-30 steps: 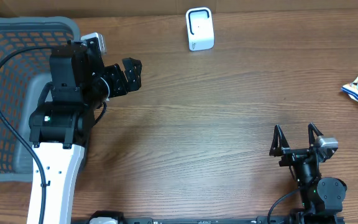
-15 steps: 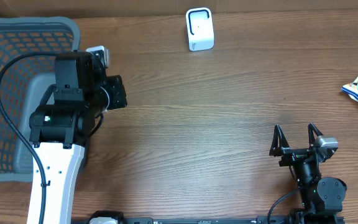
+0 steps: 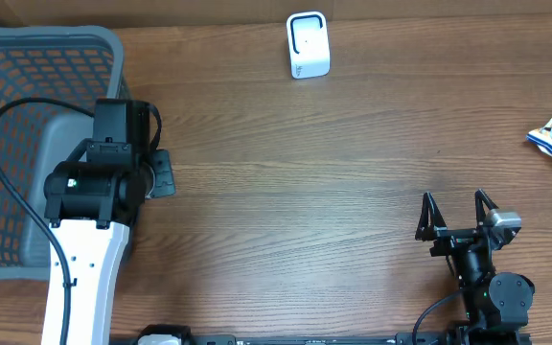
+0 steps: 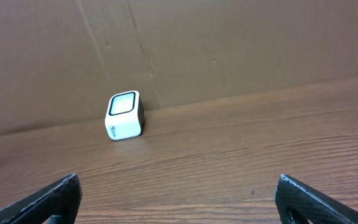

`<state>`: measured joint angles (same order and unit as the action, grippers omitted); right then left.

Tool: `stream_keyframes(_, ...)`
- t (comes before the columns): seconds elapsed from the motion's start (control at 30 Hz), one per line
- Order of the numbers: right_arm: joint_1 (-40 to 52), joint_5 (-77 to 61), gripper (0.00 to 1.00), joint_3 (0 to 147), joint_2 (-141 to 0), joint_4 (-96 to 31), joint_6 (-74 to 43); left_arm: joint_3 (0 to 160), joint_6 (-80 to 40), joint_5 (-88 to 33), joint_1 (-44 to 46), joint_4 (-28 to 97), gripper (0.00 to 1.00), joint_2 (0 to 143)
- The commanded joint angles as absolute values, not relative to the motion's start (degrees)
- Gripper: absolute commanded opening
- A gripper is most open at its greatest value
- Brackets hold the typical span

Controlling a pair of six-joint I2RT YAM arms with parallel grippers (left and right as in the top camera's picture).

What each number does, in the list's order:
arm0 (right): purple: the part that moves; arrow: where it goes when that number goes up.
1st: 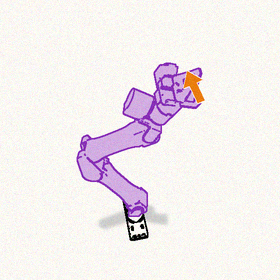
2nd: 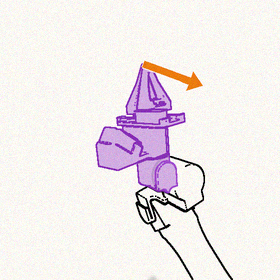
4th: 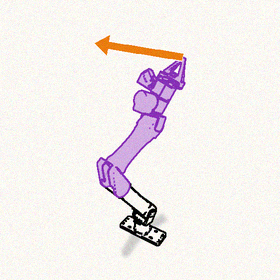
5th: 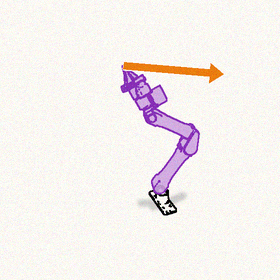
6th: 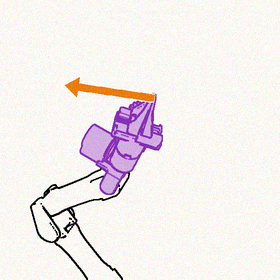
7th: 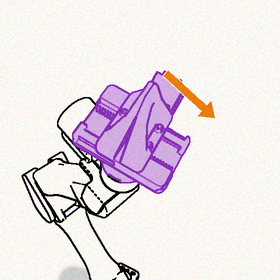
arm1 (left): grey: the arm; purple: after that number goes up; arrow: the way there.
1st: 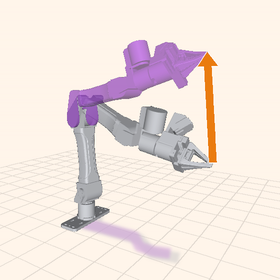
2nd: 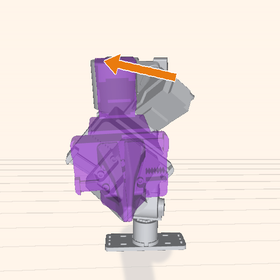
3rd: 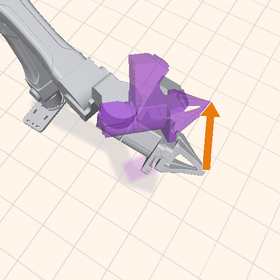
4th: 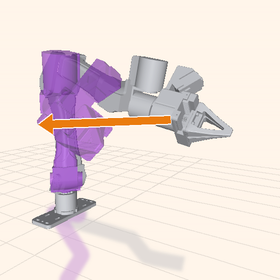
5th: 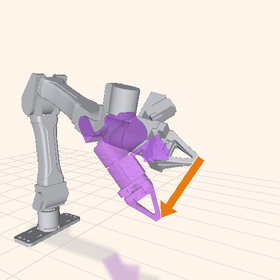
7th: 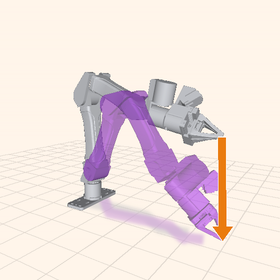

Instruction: Scan the item barcode

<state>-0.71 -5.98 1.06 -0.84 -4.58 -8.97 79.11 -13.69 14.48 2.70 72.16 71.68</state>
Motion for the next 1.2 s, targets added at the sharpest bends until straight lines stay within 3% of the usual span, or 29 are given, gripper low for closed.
stream_keyframes(0.0, -0.75, -5.61, 1.0, 0.45, -0.16, -4.34, -8.71, 78.83, -17.91, 18.61, -0.95, 72.6, 0.04, 71.55)
stream_keyframes(0.37, -0.75, -5.63, 1.0, 0.45, -0.16, -4.34, -8.71, 78.83, -21.47, 22.92, -5.02, 68.58, 0.04, 71.55)
stream_keyframes(0.83, -0.75, -5.63, 1.0, 0.45, -0.16, -4.34, -8.71, 78.83, -21.45, 22.41, -4.91, 54.54, 0.04, 76.82)
stream_keyframes(1.03, -0.75, -5.63, 1.0, 0.45, -0.16, -4.34, -8.71, 78.83, -20.99, 14.39, -4.84, 46.15, 0.04, 80.16)
stream_keyframes(1.17, -0.75, -5.63, 1.0, 0.45, -0.16, -4.34, -8.71, 78.83, -20.97, 15.2, -4.97, 45.84, 0.04, 80.23)
